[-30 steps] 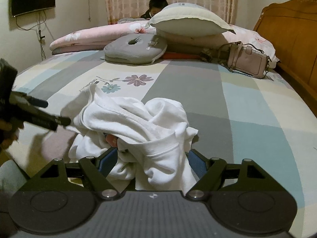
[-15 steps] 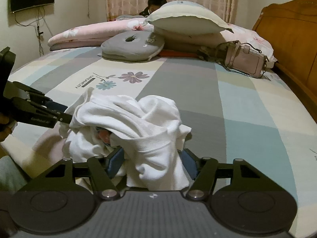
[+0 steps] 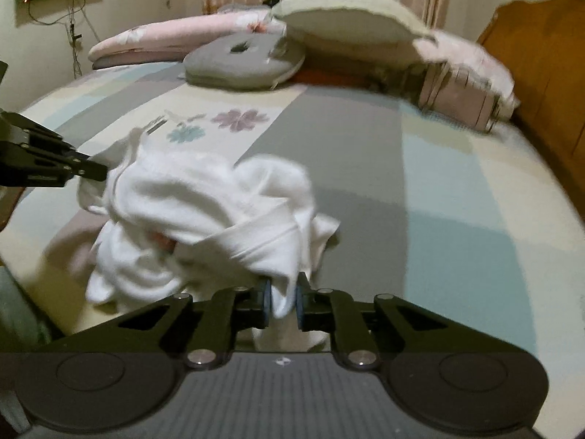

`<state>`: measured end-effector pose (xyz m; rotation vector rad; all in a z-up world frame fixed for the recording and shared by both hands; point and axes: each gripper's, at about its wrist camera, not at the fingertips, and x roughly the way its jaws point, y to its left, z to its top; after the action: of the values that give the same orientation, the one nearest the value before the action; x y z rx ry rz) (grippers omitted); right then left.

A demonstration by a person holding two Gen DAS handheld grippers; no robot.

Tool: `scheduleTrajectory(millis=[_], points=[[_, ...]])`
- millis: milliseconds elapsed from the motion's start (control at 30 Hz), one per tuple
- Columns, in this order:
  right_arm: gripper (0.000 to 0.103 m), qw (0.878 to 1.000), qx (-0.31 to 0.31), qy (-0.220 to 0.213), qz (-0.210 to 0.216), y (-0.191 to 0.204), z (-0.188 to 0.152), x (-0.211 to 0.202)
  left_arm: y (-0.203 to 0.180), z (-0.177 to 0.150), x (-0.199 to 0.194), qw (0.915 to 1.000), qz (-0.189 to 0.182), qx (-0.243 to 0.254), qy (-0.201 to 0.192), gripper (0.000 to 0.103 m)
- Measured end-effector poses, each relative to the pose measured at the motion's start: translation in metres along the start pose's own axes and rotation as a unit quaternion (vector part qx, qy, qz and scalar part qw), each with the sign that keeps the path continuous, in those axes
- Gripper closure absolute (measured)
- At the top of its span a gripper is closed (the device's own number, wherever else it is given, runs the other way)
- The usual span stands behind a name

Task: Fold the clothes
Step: 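Grasp the sweatshirt edge with the left gripper while the right gripper grasps another edge, then lift the sweatshirt with both grippers and shake it open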

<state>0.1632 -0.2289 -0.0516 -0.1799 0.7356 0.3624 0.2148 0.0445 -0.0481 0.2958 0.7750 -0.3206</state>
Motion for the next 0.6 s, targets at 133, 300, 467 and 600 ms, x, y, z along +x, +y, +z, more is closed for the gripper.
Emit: scheduleTrajectory(millis=[133,300,467,600], points=[[0.089,0.999,-0.031,-0.017,-0.020,-0.008,0.025,-0.001,0.008,0.019,-0.003,0.9999,0.004,0.011,-0.010,0.101],[0.092,0.996,-0.067,-0.028,-0.044,-0.017,0.057,0.013,0.016,0.046,0.005,0.9991,0.018,0.031,-0.021,0.101],[0.094,0.996,-0.064,-0.025,-0.053,-0.036,0.092,0.043,0.029,0.072,0.022,0.9985,0.030,0.037,-0.028,0.101],[0.095,0.996,-0.061,-0.022,-0.060,-0.052,0.120,0.071,0.040,0.092,0.043,0.9984,0.035,0.036,-0.028,0.101]])
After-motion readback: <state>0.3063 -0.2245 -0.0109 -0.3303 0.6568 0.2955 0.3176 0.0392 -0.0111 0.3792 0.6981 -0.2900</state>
